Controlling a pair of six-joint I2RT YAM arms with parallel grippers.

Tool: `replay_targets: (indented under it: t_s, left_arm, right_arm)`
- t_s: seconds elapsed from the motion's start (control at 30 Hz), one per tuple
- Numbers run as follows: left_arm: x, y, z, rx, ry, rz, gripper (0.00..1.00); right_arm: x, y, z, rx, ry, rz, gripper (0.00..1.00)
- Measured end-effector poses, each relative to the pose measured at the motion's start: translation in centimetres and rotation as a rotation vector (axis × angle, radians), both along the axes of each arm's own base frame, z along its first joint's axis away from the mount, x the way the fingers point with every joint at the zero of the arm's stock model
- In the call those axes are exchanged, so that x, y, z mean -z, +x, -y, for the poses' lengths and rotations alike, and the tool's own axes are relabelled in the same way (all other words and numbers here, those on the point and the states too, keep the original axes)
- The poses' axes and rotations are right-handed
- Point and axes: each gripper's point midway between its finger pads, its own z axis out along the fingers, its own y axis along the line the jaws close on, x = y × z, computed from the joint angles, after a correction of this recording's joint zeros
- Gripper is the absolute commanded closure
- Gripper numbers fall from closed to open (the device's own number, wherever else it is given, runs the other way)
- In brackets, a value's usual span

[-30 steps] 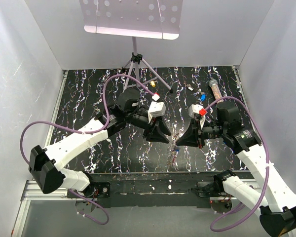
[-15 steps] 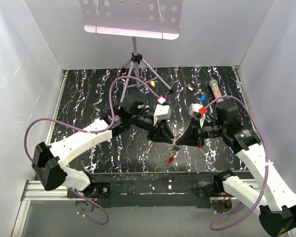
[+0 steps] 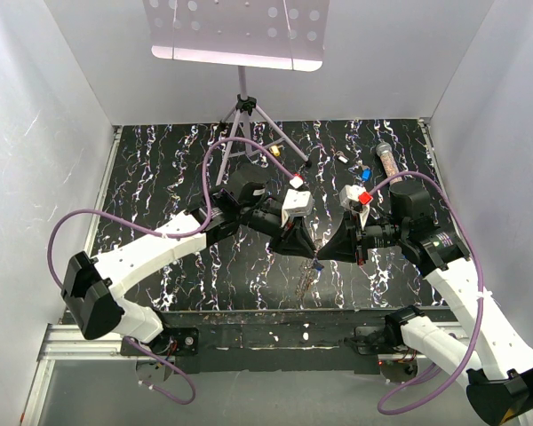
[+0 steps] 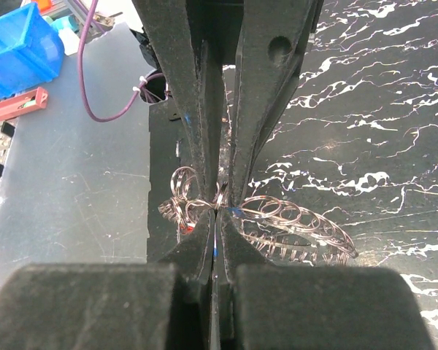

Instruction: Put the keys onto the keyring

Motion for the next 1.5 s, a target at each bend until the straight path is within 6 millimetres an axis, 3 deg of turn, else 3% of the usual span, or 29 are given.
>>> replay_targets:
  t_s: [0.07, 0.2, 0.23, 0.3, 0.37, 0.43, 0.57, 0.7, 0.83, 1.1, 1.23, 1.5]
  left_arm:
    - [0.1, 0.0, 0.0, 0.002, 0.001, -0.002, 1.0]
    - [0.2, 0.0, 0.1, 0.004, 0.004, -0.004, 1.0]
    - [0.1, 0.0, 0.1, 0.004, 0.003, -0.003, 1.0]
    - [0.2, 0.1, 0.1, 0.001, 0.005, 0.0, 1.0]
    - [0.2, 0.3, 0.1, -0.019, 0.007, 0.009, 1.0]
    - [0.4, 0.6, -0.2, -0.058, 0.001, 0.022, 1.0]
    - [0.7, 0.7, -1.4, -0.188, -0.091, 0.022, 1.0]
    - [-0.5, 2.0, -1.4, -0.332, -0.268, -0.014, 1.0]
    - [-2.7, 4.2, -0.9, -0.458, -0.42, -0.078, 1.0]
    - [-6.8, 6.0, -1.5, -0.555, -0.665, -0.16, 1.0]
    - [-6.4, 6.0, -1.1, -0.53, -0.701, -0.155, 1.0]
    - [-5.1, 4.4, -0.6, -0.402, -0.7, -0.105, 1.0]
  right_arm:
    - [0.0, 0.0, 0.0, 0.0, 0.0, -0.001, 0.99]
    - [0.0, 0.0, 0.0, 0.001, 0.0, -0.007, 0.99]
    - [0.0, -0.1, 0.0, 0.0, 0.001, -0.008, 0.93]
    - [0.0, -0.1, 0.0, 0.002, 0.001, -0.013, 0.62]
    - [0.0, 0.0, 0.1, 0.012, -0.005, -0.02, 0.46]
    - [-0.7, 0.2, 0.3, 0.023, -0.011, -0.002, 0.41]
    - [-4.7, 0.7, 0.9, 0.061, 0.015, 0.131, 0.38]
    - [-7.5, 0.1, 1.4, 0.105, 0.09, 0.275, 0.38]
    - [-7.7, -0.3, 1.4, 0.124, 0.154, 0.33, 0.39]
    - [-6.2, 3.3, 1.0, 0.238, 0.146, 0.313, 0.37]
    - [-6.7, 4.4, 1.0, 0.308, 0.175, 0.28, 0.37]
    - [-8.2, 4.8, 0.9, 0.368, 0.239, 0.156, 0.43]
